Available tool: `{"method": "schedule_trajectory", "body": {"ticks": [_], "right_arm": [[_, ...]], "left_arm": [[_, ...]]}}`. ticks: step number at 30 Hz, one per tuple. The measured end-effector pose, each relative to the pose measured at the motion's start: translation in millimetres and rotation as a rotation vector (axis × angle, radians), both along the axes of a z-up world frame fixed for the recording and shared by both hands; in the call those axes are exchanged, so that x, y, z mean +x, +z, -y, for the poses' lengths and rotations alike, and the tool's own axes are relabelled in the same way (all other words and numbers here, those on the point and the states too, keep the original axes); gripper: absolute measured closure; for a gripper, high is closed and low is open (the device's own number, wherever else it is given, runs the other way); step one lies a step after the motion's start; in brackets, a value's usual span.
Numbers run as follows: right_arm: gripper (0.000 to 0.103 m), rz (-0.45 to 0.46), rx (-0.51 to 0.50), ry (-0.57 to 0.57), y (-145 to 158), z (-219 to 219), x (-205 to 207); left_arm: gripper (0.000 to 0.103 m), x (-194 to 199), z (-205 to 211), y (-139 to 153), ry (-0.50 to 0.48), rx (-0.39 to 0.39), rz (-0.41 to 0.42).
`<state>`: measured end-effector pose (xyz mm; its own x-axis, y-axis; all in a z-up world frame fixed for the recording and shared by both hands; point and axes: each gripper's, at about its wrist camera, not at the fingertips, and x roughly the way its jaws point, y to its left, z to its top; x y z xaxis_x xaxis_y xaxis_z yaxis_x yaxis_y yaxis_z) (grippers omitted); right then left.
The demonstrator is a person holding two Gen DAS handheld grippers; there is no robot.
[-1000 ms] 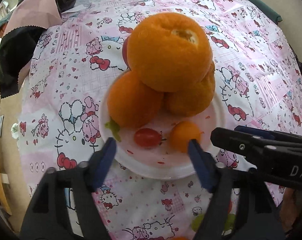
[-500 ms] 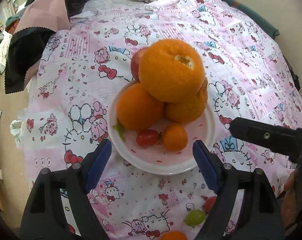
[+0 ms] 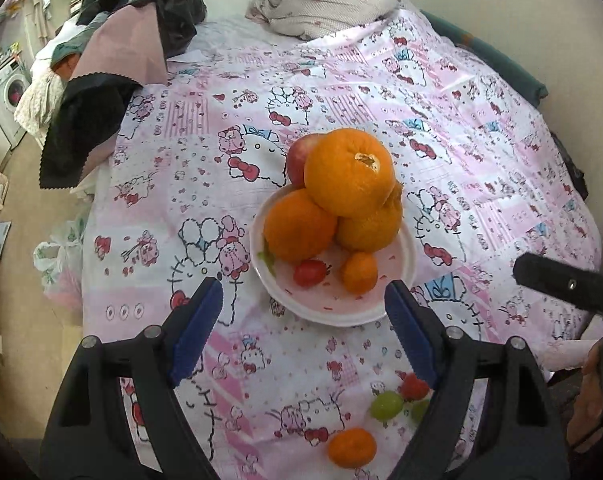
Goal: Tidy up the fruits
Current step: 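Withdraw both open tools from the plate toward the loose fruit, then grasp the small tangerine with the left tool while the right tool grasps a green lime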
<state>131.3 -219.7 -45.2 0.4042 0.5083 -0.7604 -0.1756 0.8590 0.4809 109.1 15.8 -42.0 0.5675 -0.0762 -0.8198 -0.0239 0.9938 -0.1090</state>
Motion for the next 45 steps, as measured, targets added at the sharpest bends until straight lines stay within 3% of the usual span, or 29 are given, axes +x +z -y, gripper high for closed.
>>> {"method": "schedule_trajectory", "body": {"ticks": [9,26,32,40,45], "right_arm": [[0.017,0.014,0.014,0.008,7.1,9.5,-34.1],[0.017,-0.025,-0.019,-0.004,-9.5,16.3,-63.3],[0.017,-0.075,-0.05,-0.024,-23.7,22.8,-64.4],[0.017,-0.152,-0.012,-0.09,-37.3,35.5,-58.0],[0.017,-0.203,0.003,-0.12,-47.7,39.1,-51.0]], "left_arm": [[0.022,-30.5,1.3,12.1,-0.016,-0.002,0.011],[0.022,-63.8,5.2,-2.4,0.0,-0.036,-0.065],[0.022,-60.2,4.9,-15.2,0.018,-0.047,-0.119],[0.022,-53.9,-3.4,-33.2,0.065,-0.1,-0.196],[0.023,-49.6,-4.7,-57.4,0.073,-0.149,-0.317]]}}
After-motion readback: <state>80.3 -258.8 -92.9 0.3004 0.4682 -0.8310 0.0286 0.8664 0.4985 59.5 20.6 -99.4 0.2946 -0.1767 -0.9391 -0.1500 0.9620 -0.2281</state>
